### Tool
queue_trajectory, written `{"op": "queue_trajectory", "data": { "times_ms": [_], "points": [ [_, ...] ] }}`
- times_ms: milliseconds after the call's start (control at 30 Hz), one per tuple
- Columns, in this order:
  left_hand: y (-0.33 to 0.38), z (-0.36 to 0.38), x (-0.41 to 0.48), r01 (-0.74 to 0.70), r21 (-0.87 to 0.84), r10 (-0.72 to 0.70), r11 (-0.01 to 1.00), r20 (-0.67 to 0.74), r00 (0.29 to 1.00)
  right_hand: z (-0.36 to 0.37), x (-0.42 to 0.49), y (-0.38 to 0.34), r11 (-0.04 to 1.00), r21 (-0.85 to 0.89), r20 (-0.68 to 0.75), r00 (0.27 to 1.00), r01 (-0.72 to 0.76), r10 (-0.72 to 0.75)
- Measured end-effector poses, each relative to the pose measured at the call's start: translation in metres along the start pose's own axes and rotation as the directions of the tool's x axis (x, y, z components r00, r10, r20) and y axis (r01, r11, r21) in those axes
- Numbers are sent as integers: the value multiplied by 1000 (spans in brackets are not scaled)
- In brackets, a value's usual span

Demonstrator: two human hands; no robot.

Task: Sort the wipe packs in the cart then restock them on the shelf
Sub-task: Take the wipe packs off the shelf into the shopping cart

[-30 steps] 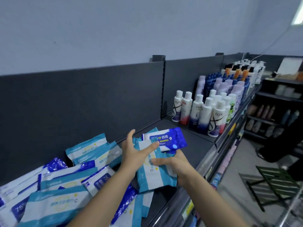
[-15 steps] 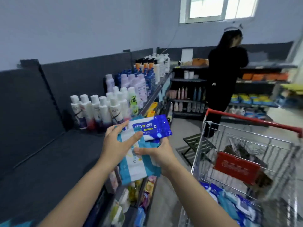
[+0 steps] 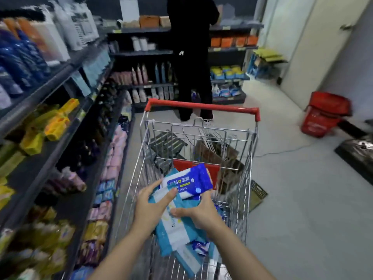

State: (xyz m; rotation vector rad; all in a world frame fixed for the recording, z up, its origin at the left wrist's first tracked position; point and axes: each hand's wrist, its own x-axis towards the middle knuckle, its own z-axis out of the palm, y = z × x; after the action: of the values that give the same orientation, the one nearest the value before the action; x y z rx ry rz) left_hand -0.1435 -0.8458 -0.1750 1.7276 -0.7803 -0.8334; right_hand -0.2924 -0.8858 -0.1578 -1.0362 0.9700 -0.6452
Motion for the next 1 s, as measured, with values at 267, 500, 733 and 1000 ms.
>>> {"op": "queue_trajectory", "data": {
  "times_ms": [267, 500, 733, 1000],
  "points": [
    [-75, 58, 34, 23, 748, -169, 664, 120, 978, -89, 61, 84, 894, -372, -249, 955, -251, 164],
    [-53, 39, 44, -79, 973, -32, 218, 88, 996, -83, 65, 73, 501, -844, -133, 979, -193, 152],
    [30, -63, 14, 16, 985, 210, 169, -52, 976, 26, 57, -31, 272, -945, 138, 974, 184, -180],
    [91, -283, -119, 377, 914, 376, 151, -406, 833, 268, -53, -96, 56, -734, 622, 703, 677, -344]
  ]
}}
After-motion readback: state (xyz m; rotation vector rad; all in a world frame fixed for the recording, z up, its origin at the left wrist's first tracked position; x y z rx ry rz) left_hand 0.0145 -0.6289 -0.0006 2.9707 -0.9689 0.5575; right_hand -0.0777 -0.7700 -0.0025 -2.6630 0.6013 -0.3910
